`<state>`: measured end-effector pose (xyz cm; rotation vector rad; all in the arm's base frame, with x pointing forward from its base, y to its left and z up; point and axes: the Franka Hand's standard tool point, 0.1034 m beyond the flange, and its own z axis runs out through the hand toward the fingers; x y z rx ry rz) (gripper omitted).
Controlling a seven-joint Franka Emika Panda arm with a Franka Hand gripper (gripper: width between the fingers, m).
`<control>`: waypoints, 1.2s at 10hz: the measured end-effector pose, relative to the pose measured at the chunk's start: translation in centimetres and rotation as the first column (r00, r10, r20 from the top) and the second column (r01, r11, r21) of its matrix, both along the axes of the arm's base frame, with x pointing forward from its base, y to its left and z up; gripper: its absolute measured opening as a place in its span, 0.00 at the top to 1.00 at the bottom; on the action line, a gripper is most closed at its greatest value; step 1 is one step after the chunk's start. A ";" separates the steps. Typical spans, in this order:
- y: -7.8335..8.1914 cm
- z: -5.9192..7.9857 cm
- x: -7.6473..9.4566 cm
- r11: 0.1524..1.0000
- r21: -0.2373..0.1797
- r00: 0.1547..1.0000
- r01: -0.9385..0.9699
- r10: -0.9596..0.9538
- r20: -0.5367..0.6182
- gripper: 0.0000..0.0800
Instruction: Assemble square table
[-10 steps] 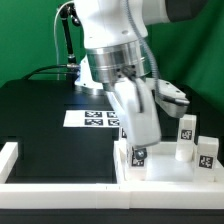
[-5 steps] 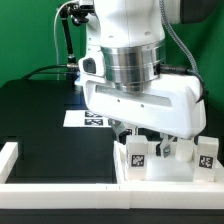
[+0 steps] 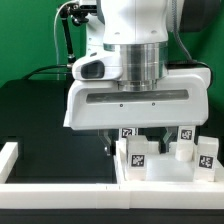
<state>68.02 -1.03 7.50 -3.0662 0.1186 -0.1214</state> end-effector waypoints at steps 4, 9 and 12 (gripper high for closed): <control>0.3 -0.2 -0.4 0.999 -0.001 0.998 0.050 -0.050 0.035 0.31; -0.5 -0.4 -0.6 0.927 0.030 0.927 0.374 -0.374 0.005 0.63; -2.0 -0.4 -2.0 0.766 0.000 0.759 0.643 -0.637 -0.139 0.62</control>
Offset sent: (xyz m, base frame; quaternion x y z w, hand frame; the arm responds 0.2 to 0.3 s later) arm 0.0000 0.0000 0.0000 0.0000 0.0000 0.0000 1.0000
